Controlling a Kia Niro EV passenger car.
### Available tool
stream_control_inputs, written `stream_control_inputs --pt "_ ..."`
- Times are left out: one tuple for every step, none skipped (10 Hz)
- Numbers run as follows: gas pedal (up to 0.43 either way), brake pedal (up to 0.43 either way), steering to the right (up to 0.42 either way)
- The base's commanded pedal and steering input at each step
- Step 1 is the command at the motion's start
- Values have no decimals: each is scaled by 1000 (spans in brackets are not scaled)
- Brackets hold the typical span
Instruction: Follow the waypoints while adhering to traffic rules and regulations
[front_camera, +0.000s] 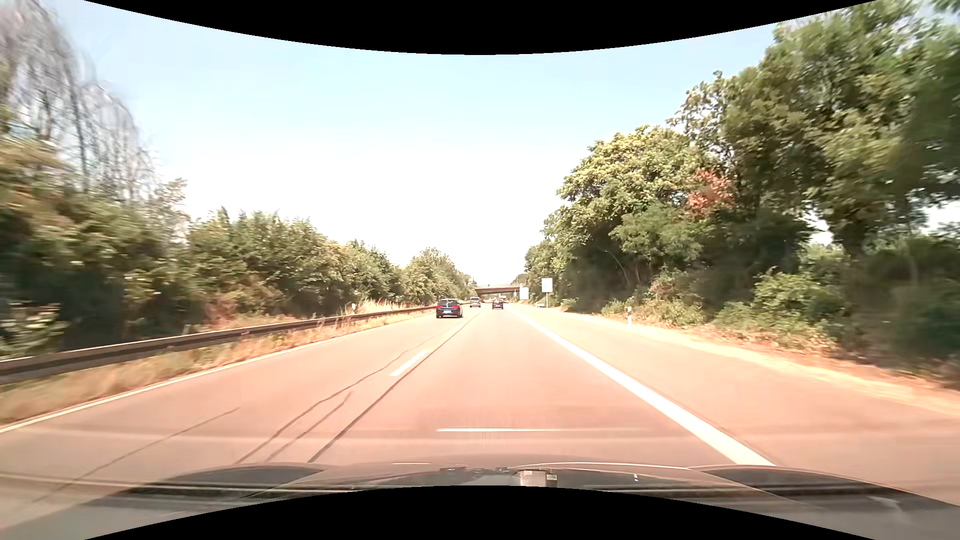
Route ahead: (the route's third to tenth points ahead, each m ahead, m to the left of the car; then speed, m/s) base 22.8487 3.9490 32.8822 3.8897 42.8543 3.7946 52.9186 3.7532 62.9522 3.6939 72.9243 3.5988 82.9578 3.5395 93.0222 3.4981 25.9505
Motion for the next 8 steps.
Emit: stream_control_inputs --pt "138 0 -1" --pt "138 0 -1" --pt "138 0 -1" --pt "138 0 -1" --pt "138 0 -1" --pt "138 0 -1" --pt "138 0 -1" --pt "138 0 -1"
